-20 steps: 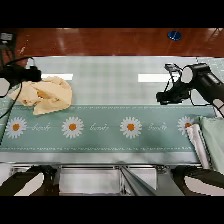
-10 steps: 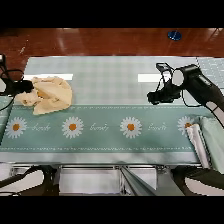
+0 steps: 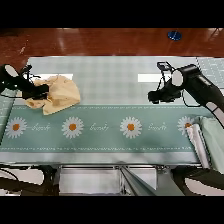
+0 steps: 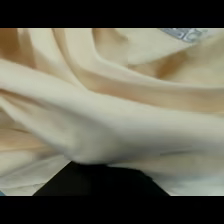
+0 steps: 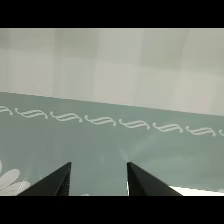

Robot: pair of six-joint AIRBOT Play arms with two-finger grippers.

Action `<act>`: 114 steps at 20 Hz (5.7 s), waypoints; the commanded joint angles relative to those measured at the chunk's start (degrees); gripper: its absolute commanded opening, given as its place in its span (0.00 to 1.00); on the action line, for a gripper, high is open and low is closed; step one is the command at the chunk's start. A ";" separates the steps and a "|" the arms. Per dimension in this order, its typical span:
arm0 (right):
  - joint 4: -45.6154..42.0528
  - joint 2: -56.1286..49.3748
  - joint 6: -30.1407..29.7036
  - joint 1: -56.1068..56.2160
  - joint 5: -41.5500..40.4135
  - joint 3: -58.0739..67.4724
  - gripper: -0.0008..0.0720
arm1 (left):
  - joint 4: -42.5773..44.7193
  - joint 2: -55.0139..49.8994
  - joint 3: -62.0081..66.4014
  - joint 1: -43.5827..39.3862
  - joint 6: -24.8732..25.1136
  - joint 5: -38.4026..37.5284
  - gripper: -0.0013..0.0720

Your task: Fold the shirts.

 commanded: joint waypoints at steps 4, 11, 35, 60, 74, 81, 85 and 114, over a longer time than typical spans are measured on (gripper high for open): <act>-1.38 8.81 1.31 0.04 0.02 -0.02 0.57 | -18.73 8.37 11.72 -0.42 3.80 -0.46 0.04; -2.27 26.34 3.48 0.07 0.02 -0.02 0.57 | -30.01 26.08 21.90 -3.34 6.56 3.45 0.04; -3.78 50.62 4.24 0.04 6.36 -0.02 0.57 | -32.00 37.20 26.60 -35.01 5.07 5.55 0.04; -24.22 44.78 6.58 -21.22 6.29 -18.45 0.57 | -14.19 49.07 -28.81 -5.88 4.72 -3.15 0.71; 39.80 28.28 -23.43 -32.96 -7.65 -38.77 0.57 | -49.46 18.60 -40.81 -8.17 18.53 -5.40 0.71; 42.12 21.11 -21.31 -19.15 -13.99 -38.77 0.57 | -48.78 11.50 -31.41 -20.28 18.51 1.18 0.71; 43.93 20.94 -20.83 -16.98 -15.58 -38.77 0.57 | -45.99 9.27 -28.70 -24.61 18.49 0.98 0.71; 54.12 7.85 -28.65 3.67 -11.89 -16.85 0.04 | -46.03 13.94 -17.90 -18.21 18.21 -5.64 0.04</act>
